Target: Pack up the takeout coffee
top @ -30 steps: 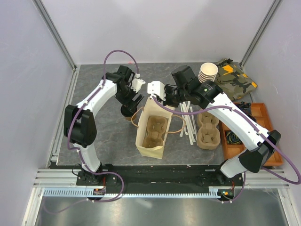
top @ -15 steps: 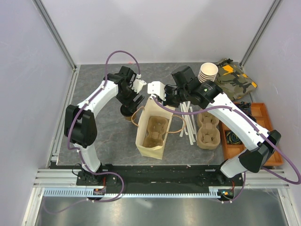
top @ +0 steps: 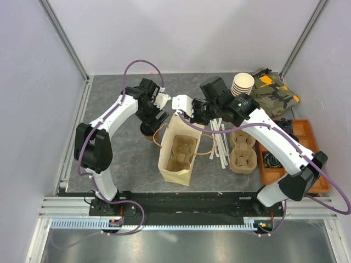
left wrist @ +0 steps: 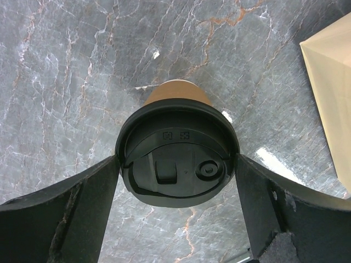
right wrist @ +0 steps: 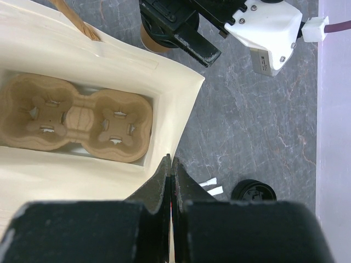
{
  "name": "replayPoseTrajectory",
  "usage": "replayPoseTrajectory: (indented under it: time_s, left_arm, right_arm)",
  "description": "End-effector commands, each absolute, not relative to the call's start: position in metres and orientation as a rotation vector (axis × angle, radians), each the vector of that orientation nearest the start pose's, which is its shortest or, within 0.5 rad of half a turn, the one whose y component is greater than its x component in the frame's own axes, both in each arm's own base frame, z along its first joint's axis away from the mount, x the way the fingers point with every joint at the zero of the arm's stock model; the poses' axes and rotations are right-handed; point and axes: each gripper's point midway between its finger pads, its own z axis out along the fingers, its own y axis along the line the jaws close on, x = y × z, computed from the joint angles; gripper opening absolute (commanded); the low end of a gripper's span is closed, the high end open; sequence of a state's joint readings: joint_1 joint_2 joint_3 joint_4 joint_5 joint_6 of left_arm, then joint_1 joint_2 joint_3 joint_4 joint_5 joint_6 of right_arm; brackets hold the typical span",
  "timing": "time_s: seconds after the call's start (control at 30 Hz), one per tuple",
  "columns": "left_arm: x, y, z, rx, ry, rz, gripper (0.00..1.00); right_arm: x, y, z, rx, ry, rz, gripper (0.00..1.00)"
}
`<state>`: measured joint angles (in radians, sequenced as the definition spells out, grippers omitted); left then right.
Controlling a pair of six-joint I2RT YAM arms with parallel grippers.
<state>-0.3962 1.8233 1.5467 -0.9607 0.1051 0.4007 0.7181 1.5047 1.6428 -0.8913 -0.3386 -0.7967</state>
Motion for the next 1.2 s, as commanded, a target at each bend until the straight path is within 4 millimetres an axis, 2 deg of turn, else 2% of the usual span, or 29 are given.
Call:
replayPoseTrajectory:
  time_s: [0.0,0.17,0.37,0.47,0.53,0.6,0.8,1.0,1.1,1.17]
  left_arm:
    - [0.354,-0.151,0.118,1.06,2.545,-0.133,0.92]
    - [0.353,-0.151,0.116,1.057,2.538,-0.131,0.89]
    - [0.351,-0.15,0.11,1.066,2.537,-0.132,0.81]
    - [0.351,-0.15,0.115,1.06,2.525,-0.134,0.69]
    - [0.351,-0.15,0.122,1.053,2.511,-0.132,0.66]
    - [0.351,-0.151,0.138,1.041,2.481,-0.145,0.63]
    - [0.345,-0.153,0.186,0.988,2.388,-0.174,0.62]
    - [0.341,-0.149,0.219,0.892,2.344,-0.203,0.6]
    - [0.343,-0.143,0.241,0.797,2.32,-0.221,0.6]
    - [0.347,-0.136,0.263,0.722,2.288,-0.286,0.59]
  right_arm:
    - [0.281,0.287,0.294,-1.669,1.517,0.348,0.0]
    - [0.281,0.287,0.295,-1.666,1.516,0.345,0.0]
    - [0.281,0.287,0.294,-1.664,1.521,0.348,0.0]
    - [0.281,0.288,0.293,-1.664,1.521,0.35,0.0]
    - [0.282,0.288,0.296,-1.655,1.513,0.348,0.0]
    - [0.282,0.289,0.296,-1.65,1.506,0.347,0.0]
    - [0.282,0.294,0.317,-1.622,1.434,0.352,0.0]
    - [0.26,0.295,0.313,-1.719,1.338,0.327,0.0]
    - [0.249,0.297,0.315,-1.75,1.284,0.307,0.0]
    - [0.243,0.296,0.317,-1.761,1.25,0.292,0.0]
